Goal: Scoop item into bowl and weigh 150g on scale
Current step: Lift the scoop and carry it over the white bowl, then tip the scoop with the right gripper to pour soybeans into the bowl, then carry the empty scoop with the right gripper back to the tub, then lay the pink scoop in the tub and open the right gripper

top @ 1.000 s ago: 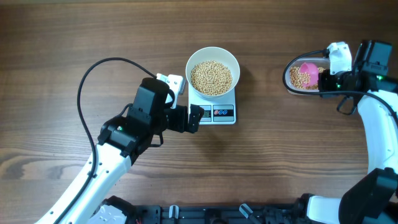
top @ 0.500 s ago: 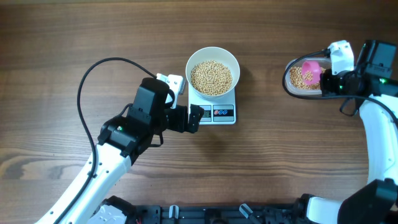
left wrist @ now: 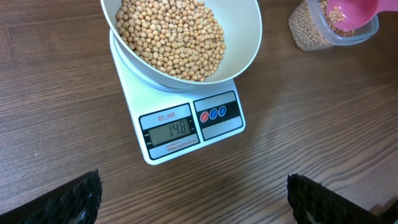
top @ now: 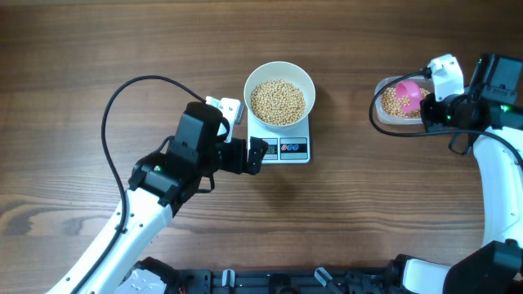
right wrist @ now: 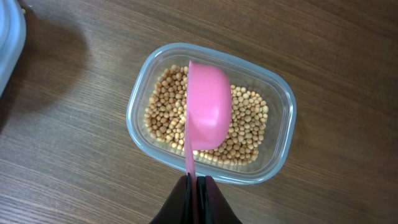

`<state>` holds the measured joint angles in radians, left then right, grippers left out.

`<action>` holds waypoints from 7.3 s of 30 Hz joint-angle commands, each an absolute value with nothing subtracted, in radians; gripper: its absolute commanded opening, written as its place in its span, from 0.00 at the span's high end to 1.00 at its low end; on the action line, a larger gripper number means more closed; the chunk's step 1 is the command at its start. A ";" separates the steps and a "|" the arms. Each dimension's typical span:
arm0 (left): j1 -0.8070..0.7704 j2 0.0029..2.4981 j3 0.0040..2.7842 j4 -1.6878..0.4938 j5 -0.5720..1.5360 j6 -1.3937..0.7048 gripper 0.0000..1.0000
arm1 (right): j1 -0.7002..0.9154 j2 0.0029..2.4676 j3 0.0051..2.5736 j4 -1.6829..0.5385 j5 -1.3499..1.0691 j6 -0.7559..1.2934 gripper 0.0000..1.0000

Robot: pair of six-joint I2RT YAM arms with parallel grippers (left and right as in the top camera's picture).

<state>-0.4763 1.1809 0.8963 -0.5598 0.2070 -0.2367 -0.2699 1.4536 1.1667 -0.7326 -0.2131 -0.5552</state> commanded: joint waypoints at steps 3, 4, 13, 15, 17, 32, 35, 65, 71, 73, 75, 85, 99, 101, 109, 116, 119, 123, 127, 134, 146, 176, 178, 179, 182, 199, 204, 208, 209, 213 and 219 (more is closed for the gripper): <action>-0.482 1.172 0.896 -0.558 0.197 -0.216 0.00 | -0.271 1.438 1.172 -0.725 -0.250 -0.541 0.96; -0.482 1.172 0.896 -0.557 0.197 -0.216 0.00 | -0.270 1.438 1.172 -0.723 -0.252 -0.543 0.96; -0.482 1.172 0.896 -0.557 0.197 -0.216 0.00 | -0.273 1.438 1.172 -0.707 -0.245 -0.485 0.96; -0.482 1.172 0.896 -0.558 0.197 -0.216 0.00 | -0.273 1.438 1.172 -0.707 -0.245 -0.463 0.96; -0.482 1.172 0.896 -0.557 0.197 -0.216 0.00 | -0.273 1.438 1.172 -0.708 -0.245 -0.461 0.96; -0.482 1.172 0.896 -0.558 0.197 -0.216 0.00 | -0.284 1.438 1.172 -0.702 -0.234 -0.444 0.96; -0.482 1.172 0.896 -0.557 0.197 -0.216 0.00 | -0.286 1.438 1.172 -0.695 -0.245 -0.402 0.96; -0.482 1.172 0.896 -0.557 0.197 -0.216 0.00 | -0.373 1.438 1.172 -0.458 -1.052 0.157 0.96; -0.482 1.172 0.896 -0.558 0.197 -0.216 0.00 | -0.189 1.438 1.172 -0.397 -0.899 0.148 0.96; -0.482 1.172 0.896 -0.557 0.197 -0.216 0.00 | -0.128 1.438 1.172 -0.397 -0.883 0.085 0.96; -0.482 1.172 0.896 -0.557 0.197 -0.216 0.00 | -0.065 1.438 1.172 -0.402 -0.876 0.029 0.96; -0.482 1.172 0.896 -0.558 0.197 -0.216 0.00 | 0.172 1.438 1.172 -0.467 -0.498 -0.330 0.96; -0.482 1.172 0.896 -0.558 0.197 -0.216 0.00 | 0.303 1.444 1.172 -0.449 -0.445 -0.471 0.96; -0.482 1.172 0.896 -0.557 0.197 -0.216 0.00 | 0.304 1.444 1.172 -0.444 -0.445 -0.470 0.96; -0.482 1.172 0.896 -0.557 0.197 -0.216 0.00 | 0.304 1.444 1.172 -0.392 -0.445 -0.405 0.96; -0.482 1.172 0.896 -0.558 0.197 -0.216 0.00 | 0.303 1.444 1.172 -0.331 -0.443 -0.384 0.96; -0.482 1.172 0.896 -0.557 0.197 -0.216 0.00 | 0.303 1.444 1.172 -0.377 -0.440 -0.393 0.96; -0.482 1.172 0.896 -0.558 0.197 -0.216 0.00 | 0.303 1.444 1.172 -0.369 -0.441 -0.393 0.96; -0.482 1.172 0.896 -0.557 0.197 -0.216 0.00 | 0.303 1.456 1.172 -0.413 -0.404 -0.533 0.96; -0.482 1.172 0.896 -0.558 0.197 -0.216 0.00 | 0.304 1.458 1.172 -0.394 -0.392 -0.546 0.96; -0.482 1.172 0.896 -0.558 0.197 -0.216 0.00 | 0.303 1.466 1.172 -0.348 -0.393 -0.520 0.96; -0.482 1.172 0.896 -0.557 0.197 -0.216 0.00 | 0.229 1.459 1.172 -0.128 -0.451 0.053 0.95; -0.482 1.172 0.896 -0.558 0.197 -0.216 0.00 | 0.149 1.441 1.172 -0.087 -0.543 0.138 0.96; -0.482 1.172 0.896 -0.558 0.197 -0.216 0.00 | 0.101 1.431 1.172 -0.078 -0.581 0.165 0.96; -0.482 1.172 0.896 -0.558 0.197 -0.216 0.00 | -0.061 1.415 1.172 -0.088 -0.658 0.280 0.96; -0.482 1.172 0.896 -0.557 0.197 -0.216 0.00 | -0.456 1.417 1.171 -0.672 -0.452 0.557 0.96; -0.482 1.172 0.896 -0.558 0.197 -0.216 0.00 | -0.456 1.430 1.169 -0.756 -0.318 0.655 0.96; -0.482 1.172 0.896 -0.557 0.197 -0.216 0.00 | -0.454 1.489 1.169 -0.696 -0.419 0.662 0.96; -0.482 1.172 0.896 -0.558 0.197 -0.216 0.00 | -0.452 1.502 1.169 -0.690 -0.439 0.661 0.96; -0.482 1.172 0.896 -0.558 0.197 -0.216 0.00 | -0.446 1.573 1.169 -0.688 -0.481 0.660 0.96; -0.482 1.172 0.896 -0.558 0.197 -0.216 0.00 | -0.446 1.591 1.169 -0.667 -0.480 0.651 0.78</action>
<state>-0.4763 1.1809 0.8963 -0.5598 0.2070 -0.2367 -0.4511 1.5848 1.1675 -0.6823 -0.4564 0.6498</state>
